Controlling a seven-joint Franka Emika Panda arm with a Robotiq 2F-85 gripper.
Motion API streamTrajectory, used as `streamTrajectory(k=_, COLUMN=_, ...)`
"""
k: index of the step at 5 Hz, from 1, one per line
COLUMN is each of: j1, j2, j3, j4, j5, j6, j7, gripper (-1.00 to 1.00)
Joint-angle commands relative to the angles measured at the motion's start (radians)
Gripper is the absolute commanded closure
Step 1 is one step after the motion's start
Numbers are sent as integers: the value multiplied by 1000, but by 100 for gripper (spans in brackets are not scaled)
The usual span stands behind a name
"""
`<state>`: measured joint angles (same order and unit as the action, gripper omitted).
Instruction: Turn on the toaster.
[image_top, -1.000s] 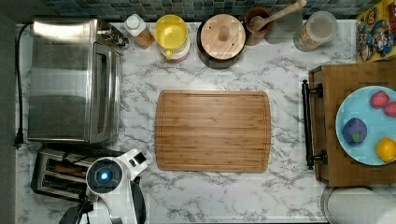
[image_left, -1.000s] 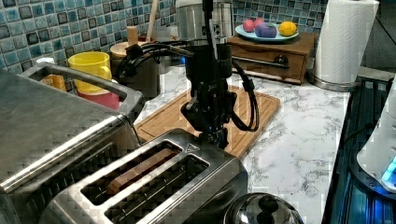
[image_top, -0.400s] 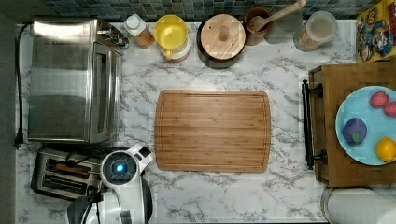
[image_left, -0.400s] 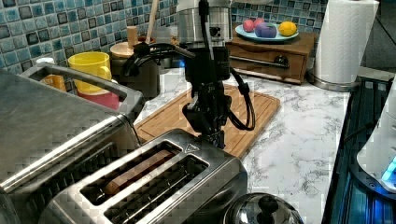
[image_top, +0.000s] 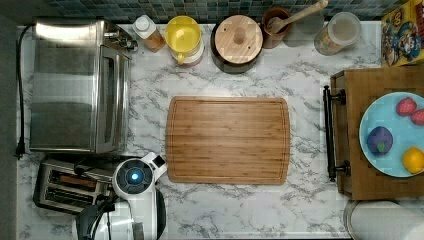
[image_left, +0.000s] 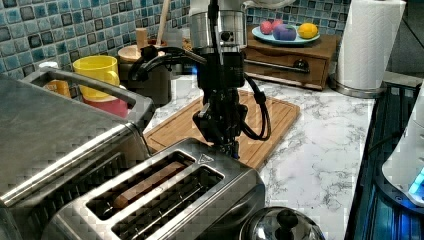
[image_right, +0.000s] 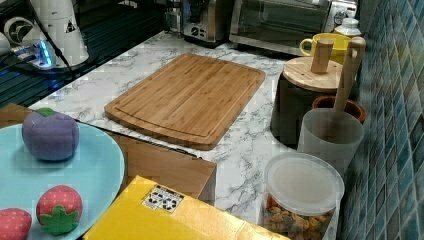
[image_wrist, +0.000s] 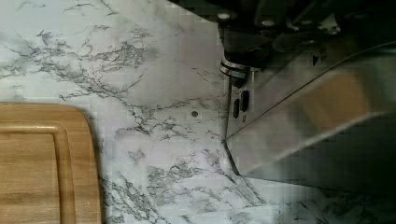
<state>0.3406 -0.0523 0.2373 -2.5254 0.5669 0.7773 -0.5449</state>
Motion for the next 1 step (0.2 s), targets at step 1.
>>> streamTrajectory(k=1, j1=90, j2=252, j3=99, j4=-212, j5=52, j6=195, j7=-36, gripper=100)
